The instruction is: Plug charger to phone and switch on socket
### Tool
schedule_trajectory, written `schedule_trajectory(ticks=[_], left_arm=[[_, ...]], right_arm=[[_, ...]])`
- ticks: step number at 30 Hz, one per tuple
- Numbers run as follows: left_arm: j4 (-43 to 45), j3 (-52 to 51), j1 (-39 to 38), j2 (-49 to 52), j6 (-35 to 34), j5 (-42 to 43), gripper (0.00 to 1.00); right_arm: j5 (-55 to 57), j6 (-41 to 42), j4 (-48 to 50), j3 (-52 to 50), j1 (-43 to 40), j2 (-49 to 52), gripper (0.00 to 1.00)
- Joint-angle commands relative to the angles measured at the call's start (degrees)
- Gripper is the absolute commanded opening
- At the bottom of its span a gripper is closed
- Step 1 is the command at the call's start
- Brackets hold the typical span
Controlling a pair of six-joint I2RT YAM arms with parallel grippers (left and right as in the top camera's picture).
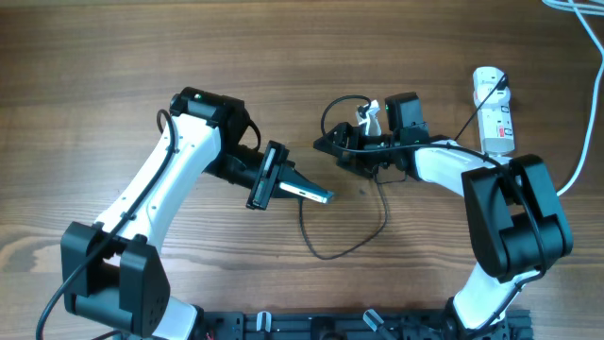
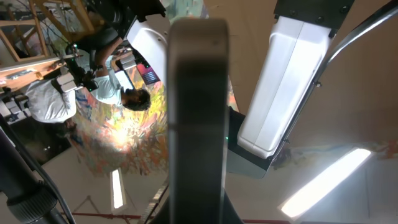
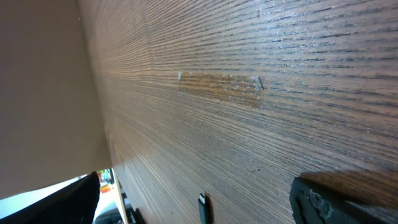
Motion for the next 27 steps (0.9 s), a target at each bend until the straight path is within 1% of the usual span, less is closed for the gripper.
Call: schedule_trajectory(ticks=[1,7,14,18,21,22,24,25,27], left_arm=[[-0.24,0.31,0.00,-1.16,-0.79,2.60,0.04],[0.20,0.31,0.00,-1.11,-0.74,1.92,0.04],[0.66,0.31,0.00,-1.11,-0.70,-6.69,0.04],[8.57,0.31,0.00,-1.11,-0.31,-6.91,0.04],[17.46,0.31,0.00,-1.11,-0.31,-6.86,0.04],[20.94,0.31,0.00,-1.11,0.48,-7.02,0.04],[28.89,0.31,0.00,-1.11,7.21,-8.96,0.04],[30.53,0.31,0.00,-1.11,8.74,-10.29,0.04],[33.09,0.31,0.00,-1.11,8.94,-16.04,0.04]], right_arm=[[13.44,-1.57,-2.10,-2.73,-0.31,4.00,1.00],[13.44,-1.60,-2.10,-2.73,-0.31,4.00,1.00],[13.44,-1.60,-2.10,-2.73,-0.31,4.00,1.00],[13.44,-1.60,-2.10,-2.73,-0.31,4.00,1.00],[13.44,-1.60,-2.10,-2.73,-0.31,4.00,0.99],[13.44,-1.57,-2.10,-2.73,-0.31,4.00,1.00],[13.44,-1.60,-2.10,-2.73,-0.31,4.00,1.00],[13.44,-1.60,-2.10,-2.73,-0.31,4.00,1.00],[13.44,-1.60,-2.10,-2.73,-0.31,4.00,1.00]])
